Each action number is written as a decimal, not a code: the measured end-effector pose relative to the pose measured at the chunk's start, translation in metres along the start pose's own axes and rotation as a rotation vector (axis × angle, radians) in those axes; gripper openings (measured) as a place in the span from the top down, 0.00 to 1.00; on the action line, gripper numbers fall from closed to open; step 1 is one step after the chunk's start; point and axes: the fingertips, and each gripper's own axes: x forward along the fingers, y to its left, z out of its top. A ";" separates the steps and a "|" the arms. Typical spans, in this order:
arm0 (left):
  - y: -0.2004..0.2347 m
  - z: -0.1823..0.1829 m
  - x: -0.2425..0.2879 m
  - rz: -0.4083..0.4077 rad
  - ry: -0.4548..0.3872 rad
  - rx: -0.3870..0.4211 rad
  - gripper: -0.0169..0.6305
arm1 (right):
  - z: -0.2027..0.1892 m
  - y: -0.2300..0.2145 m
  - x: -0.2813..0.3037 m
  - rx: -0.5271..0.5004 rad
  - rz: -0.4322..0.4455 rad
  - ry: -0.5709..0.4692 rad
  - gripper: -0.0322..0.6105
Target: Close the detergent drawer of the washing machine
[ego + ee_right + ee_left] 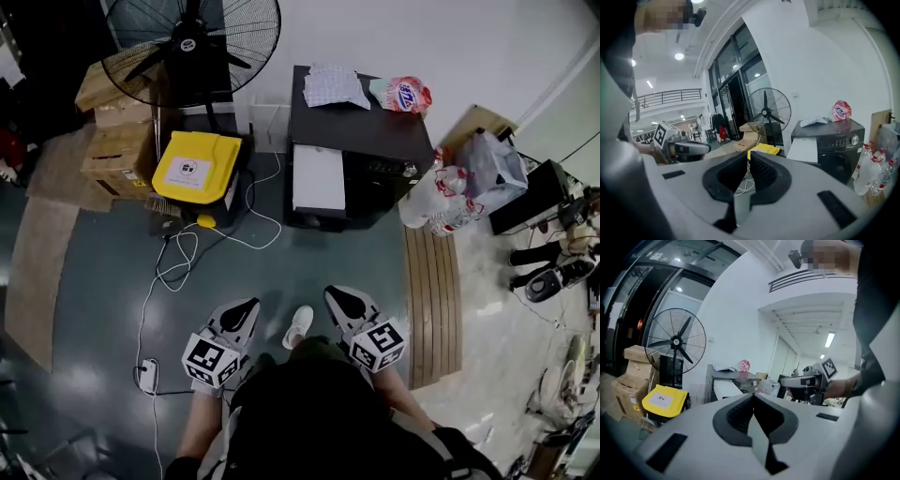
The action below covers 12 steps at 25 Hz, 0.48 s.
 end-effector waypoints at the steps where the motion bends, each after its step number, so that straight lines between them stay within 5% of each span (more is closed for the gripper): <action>1: 0.008 0.006 0.011 0.009 0.008 0.004 0.96 | 0.006 -0.011 0.009 0.003 0.009 0.001 0.90; 12: 0.061 0.032 0.130 0.044 0.100 0.034 0.96 | 0.034 -0.130 0.069 0.050 0.016 0.016 0.90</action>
